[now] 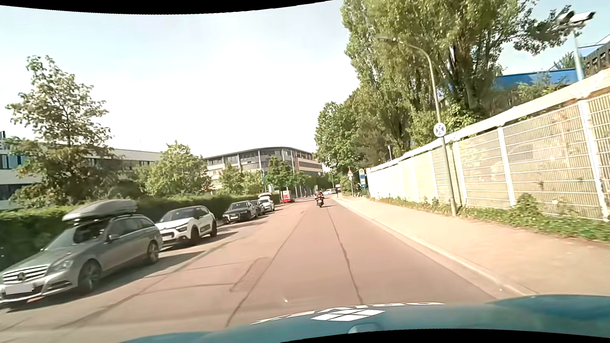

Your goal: Follow the waypoints while adhering to traffic rules and regulations

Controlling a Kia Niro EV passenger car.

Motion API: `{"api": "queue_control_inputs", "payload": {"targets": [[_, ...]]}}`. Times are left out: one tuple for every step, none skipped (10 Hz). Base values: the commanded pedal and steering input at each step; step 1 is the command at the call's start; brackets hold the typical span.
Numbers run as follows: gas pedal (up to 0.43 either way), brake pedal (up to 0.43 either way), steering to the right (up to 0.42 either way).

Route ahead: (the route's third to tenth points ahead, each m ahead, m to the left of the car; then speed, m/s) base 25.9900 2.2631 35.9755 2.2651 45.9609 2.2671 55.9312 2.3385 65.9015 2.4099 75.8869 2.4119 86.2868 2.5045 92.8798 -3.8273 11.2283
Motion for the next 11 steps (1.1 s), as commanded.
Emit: {"api": "queue_control_inputs", "payload": {"targets": [[0.0,0.0,0.0],[0.0,0.0,0.0],[0.0,0.0,0.0],[0.0,0.0,0.0],[0.0,0.0,0.0],[0.0,0.0,0.0],[0.0,0.0,0.0],[0.0,0.0,0.0],[0.0,0.0,0.0],[0.0,0.0,0.0],[0.0,0.0,0.0]]}}
